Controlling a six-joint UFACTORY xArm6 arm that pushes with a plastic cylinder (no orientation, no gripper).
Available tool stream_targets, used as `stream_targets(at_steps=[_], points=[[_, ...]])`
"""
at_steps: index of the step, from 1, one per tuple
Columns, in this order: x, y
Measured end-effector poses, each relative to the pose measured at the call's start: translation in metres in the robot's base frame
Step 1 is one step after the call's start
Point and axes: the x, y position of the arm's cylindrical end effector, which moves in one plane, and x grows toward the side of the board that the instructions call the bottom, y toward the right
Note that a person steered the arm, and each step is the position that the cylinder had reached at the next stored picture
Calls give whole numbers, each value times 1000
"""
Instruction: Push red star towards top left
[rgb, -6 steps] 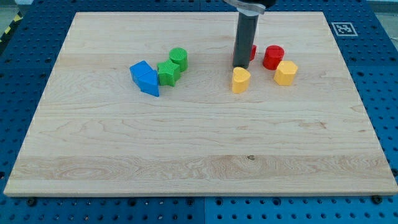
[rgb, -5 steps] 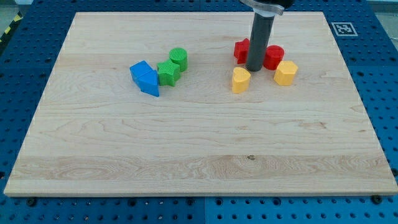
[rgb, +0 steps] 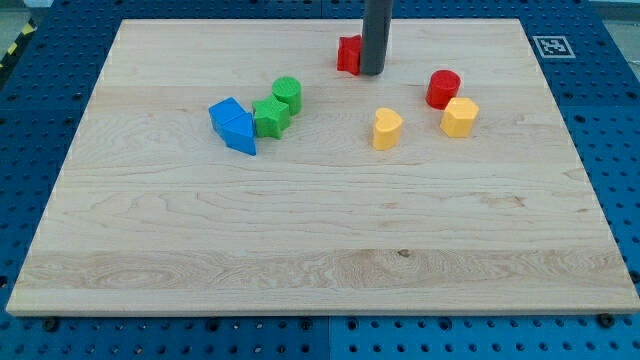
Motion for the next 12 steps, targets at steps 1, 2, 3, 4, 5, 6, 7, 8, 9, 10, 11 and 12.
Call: stream_targets(at_steps=[1, 2, 3, 4, 5, 6, 7, 8, 9, 10, 11, 12], points=[[0, 0], [-13, 0], [-25, 0], [-26, 1], [-26, 5], [-26, 5], [-26, -16], [-26, -22], [-27, -22], [-38, -22], [-38, -41], [-41, -84]])
